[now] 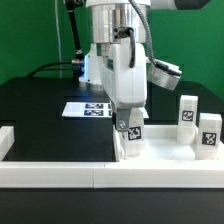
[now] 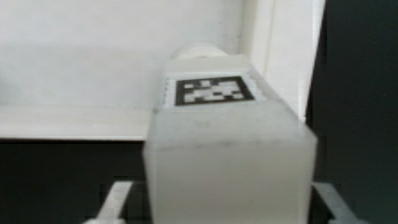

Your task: Assemble square table

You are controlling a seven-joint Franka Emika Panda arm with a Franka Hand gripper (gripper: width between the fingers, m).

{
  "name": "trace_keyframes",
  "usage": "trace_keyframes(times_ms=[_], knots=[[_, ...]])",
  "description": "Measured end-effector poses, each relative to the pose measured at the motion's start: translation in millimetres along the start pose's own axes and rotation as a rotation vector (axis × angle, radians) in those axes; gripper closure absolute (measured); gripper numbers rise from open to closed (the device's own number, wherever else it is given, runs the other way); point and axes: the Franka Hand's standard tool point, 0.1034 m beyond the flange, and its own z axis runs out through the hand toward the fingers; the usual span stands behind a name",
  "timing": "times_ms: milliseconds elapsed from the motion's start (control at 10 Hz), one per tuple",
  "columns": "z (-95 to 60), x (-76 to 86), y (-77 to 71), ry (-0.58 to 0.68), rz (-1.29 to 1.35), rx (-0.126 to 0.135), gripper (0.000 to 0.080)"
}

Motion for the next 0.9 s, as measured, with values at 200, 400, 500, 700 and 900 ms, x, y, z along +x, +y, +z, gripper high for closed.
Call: trace_keyframes(times_ms=[200, 400, 500, 700, 900], knots=[[0.1, 0.3, 0.2, 0.001, -0.036, -0.001, 0.0509], [-1.9, -13.8, 0.8, 0.061, -0.403, -0.075, 0.0211], [-1.9, -22.4, -0.2, 0.072, -0.540, -0.076, 0.0211], [-3.0, -24.7, -0.2, 0.074, -0.728, -0.070, 0.0153], [-2.6, -23.3, 0.1, 0.070, -0.866, -0.076, 0.0153]])
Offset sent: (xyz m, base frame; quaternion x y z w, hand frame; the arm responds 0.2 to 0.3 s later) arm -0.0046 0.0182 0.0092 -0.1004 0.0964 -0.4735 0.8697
